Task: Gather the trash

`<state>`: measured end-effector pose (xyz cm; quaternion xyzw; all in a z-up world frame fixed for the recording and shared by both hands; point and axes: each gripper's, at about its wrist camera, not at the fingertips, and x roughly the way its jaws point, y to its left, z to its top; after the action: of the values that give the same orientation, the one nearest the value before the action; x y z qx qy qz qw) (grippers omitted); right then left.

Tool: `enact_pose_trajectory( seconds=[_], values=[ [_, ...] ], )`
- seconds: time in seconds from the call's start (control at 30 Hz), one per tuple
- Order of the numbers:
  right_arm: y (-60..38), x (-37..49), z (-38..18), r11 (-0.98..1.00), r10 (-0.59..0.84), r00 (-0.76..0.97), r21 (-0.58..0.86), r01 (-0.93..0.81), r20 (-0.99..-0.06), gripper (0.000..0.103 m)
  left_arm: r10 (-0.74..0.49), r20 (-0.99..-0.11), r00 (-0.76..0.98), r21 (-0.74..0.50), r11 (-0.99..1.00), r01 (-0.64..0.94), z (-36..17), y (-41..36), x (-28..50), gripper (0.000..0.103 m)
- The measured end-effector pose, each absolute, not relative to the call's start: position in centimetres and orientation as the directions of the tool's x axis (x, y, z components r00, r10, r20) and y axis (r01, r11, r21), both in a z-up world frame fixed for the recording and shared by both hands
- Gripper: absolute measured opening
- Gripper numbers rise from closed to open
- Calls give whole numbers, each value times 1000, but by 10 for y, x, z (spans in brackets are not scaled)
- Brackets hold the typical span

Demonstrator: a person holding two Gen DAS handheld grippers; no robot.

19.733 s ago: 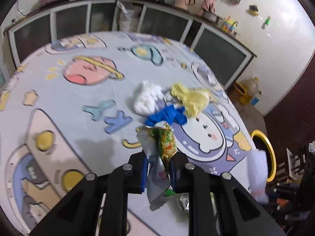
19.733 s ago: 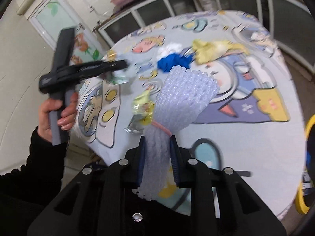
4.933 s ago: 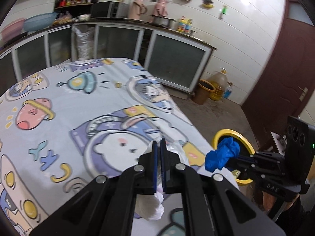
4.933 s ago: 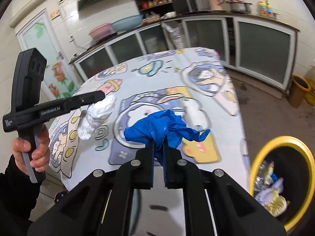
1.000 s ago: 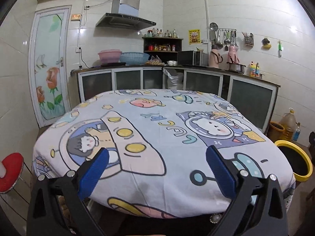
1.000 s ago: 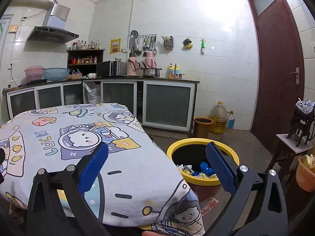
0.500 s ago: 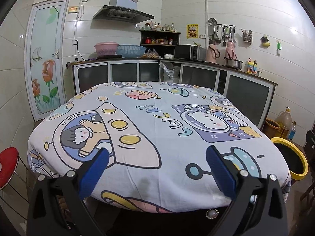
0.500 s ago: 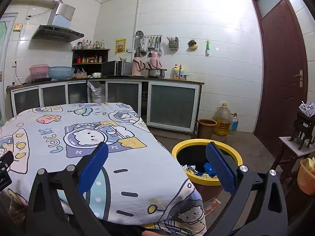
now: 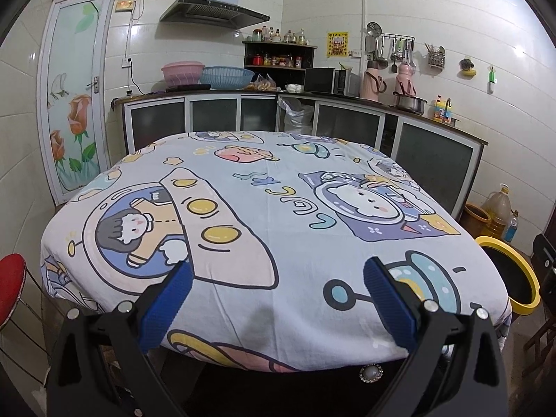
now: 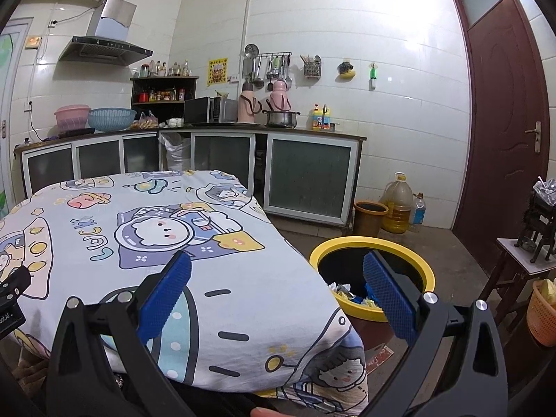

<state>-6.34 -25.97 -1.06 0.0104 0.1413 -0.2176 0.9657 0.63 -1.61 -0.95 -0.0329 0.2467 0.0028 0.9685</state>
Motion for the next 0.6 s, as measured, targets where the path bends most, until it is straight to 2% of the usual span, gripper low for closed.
enact_pose_trajectory(
  seconds=[0.6],
  values=[
    [-260, -57, -15, 910, -407, 863, -49, 412, -301, 95, -16, -496, 868, -63, 998, -17, -13, -18, 9, 95]
  ],
)
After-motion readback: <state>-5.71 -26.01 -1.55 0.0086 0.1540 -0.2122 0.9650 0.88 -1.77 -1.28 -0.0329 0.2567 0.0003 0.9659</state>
